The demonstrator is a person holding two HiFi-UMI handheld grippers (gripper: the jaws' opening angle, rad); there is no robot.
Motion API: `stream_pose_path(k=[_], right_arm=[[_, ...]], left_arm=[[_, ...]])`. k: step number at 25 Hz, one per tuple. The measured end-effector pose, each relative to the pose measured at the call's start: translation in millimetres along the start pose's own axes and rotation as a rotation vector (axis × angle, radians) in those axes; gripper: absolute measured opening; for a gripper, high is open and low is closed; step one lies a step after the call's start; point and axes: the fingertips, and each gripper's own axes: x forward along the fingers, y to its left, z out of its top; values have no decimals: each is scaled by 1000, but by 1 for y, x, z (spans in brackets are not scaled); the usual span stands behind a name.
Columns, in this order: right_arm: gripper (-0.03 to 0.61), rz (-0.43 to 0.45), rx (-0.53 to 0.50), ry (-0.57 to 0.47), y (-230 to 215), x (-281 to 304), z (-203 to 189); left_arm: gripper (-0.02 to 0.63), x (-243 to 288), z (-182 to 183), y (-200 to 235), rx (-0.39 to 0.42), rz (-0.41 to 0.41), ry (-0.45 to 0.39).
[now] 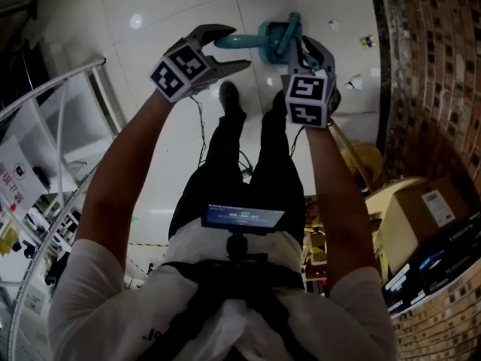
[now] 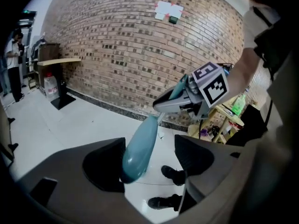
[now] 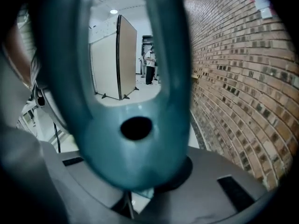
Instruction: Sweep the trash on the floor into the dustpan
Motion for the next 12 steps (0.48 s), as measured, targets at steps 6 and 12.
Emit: stream_pose_path(k=[6, 12], right_arm=[[29, 4, -11, -1, -4, 1, 3], [29, 22, 6, -9, -5, -2, 2]], left_arm=[[325, 20, 17, -1, -79, -74, -66], [194, 29, 9, -11, 2, -163, 27]])
